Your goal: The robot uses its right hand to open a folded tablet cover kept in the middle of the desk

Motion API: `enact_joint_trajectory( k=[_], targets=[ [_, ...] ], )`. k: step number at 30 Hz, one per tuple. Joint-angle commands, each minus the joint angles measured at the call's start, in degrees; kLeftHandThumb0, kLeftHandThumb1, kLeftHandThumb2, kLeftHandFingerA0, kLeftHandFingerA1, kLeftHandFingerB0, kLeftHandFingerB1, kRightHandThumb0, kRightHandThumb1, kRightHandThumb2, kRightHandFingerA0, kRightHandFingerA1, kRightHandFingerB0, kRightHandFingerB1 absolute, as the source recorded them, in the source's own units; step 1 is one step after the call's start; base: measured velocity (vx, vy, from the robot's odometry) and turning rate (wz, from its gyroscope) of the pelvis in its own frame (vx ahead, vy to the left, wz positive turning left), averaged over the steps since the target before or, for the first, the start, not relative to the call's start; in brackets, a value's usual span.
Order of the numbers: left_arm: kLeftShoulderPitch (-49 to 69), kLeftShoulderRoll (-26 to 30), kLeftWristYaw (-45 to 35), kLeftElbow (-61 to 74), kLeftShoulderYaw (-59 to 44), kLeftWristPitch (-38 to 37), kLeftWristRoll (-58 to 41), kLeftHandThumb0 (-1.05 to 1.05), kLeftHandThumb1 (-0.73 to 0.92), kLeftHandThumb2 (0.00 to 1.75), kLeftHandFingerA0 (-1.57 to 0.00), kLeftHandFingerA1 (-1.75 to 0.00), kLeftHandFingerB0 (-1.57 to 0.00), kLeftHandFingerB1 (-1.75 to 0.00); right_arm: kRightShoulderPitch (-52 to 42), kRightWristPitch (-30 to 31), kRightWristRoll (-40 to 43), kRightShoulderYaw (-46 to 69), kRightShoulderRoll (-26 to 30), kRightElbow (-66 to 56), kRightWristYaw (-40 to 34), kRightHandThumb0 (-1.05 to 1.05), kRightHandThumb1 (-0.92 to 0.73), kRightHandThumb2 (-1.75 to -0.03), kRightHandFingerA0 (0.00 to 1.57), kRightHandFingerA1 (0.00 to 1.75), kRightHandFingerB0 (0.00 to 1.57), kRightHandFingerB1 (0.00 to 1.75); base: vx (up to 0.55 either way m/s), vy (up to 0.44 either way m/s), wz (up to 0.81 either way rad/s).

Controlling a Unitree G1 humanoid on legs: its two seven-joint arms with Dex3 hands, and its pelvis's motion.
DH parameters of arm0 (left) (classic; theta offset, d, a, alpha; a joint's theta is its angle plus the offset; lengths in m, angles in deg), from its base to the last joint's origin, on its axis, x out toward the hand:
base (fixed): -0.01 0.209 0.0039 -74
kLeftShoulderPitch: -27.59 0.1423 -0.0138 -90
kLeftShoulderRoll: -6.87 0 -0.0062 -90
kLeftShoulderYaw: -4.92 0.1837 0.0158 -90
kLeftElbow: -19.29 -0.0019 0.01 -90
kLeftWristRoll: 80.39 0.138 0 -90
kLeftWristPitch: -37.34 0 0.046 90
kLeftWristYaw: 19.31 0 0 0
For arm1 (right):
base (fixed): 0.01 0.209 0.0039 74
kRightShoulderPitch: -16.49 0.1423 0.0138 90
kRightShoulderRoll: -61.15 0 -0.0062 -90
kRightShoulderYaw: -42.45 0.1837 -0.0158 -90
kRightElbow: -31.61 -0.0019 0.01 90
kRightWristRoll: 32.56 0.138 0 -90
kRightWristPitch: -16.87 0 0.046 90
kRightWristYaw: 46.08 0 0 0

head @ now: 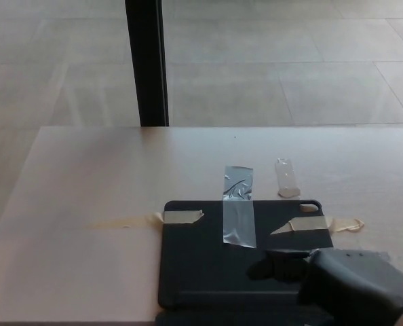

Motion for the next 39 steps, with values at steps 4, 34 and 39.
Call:
enact_joint_trajectory(
  k=[4,34,39],
  targets=[
    [0.0,0.5,1.1,-0.1,0.2,1.1,-1.3,-0.72,0.75,0.63,-0.7,-0.88,-0.43,-0.64,0.8,-7.4,1.3,1.1,1.2,8.5,-6.0,-0.82,-0.87,-0.67,0.61,0.56,0.39,0.43,0.0,0.0,0.0],
    [-1.3,1.3,1.4,-0.4,1.3,1.0,-2.1,-0.75,0.74,0.62,-0.73,-0.86,-0.43,-0.63,-9.4,-17.6,5.5,-5.1,-1.7,25.9,-22.2,-0.79,-0.68,-1.07,0.43,0.61,0.28,0.51,0.0,0.0,0.0],
    [-1.2,1.4,-0.3,0.0,0.8,1.0,-3.1,-0.74,0.75,0.62,-0.64,-0.83,-0.39,-0.62,-13.8,-20.5,4.1,-6.4,-0.1,22.9,-26.4,-0.82,-0.88,-0.66,0.58,0.55,0.39,0.41,0.0,0.0,0.0]
  ],
)
